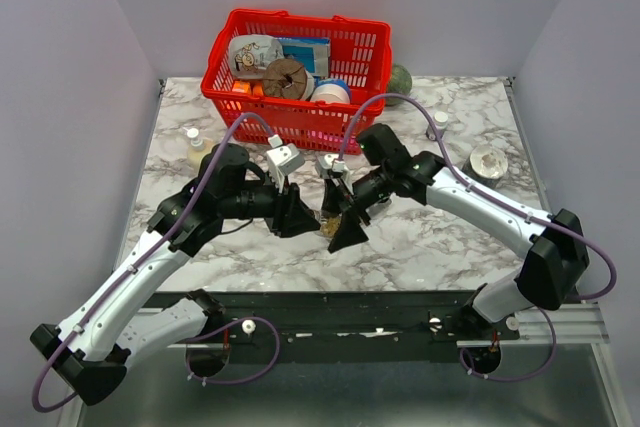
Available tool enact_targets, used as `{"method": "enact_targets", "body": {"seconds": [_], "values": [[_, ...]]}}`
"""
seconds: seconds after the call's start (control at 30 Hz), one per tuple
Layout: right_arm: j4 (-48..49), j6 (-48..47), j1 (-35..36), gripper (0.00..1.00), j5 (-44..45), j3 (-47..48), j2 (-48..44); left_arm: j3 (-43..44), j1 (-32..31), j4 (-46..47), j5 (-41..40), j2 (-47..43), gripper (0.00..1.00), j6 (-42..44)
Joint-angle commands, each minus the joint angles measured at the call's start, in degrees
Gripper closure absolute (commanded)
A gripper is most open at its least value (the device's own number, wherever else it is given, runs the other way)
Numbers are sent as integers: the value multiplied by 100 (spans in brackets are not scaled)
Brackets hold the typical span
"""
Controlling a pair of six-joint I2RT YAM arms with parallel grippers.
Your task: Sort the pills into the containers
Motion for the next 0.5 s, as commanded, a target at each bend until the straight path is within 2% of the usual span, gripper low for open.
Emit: {"method": "enact_targets", "body": {"seconds": [0.0, 0.2, 0.37, 0.47], "values": [[256, 238, 35, 0, 497, 158, 51, -127, 8, -29, -475, -116, 100, -208], [326, 212, 27, 0, 1051, 87, -72, -364, 210, -186, -616, -151, 100, -173], [353, 133, -175, 0, 2235, 52, -177, -724, 613, -467, -1344, -169, 100, -85], [449, 89, -570, 0, 2431, -97, -361, -699, 842, -521, -1897, -90, 100, -85]]}}
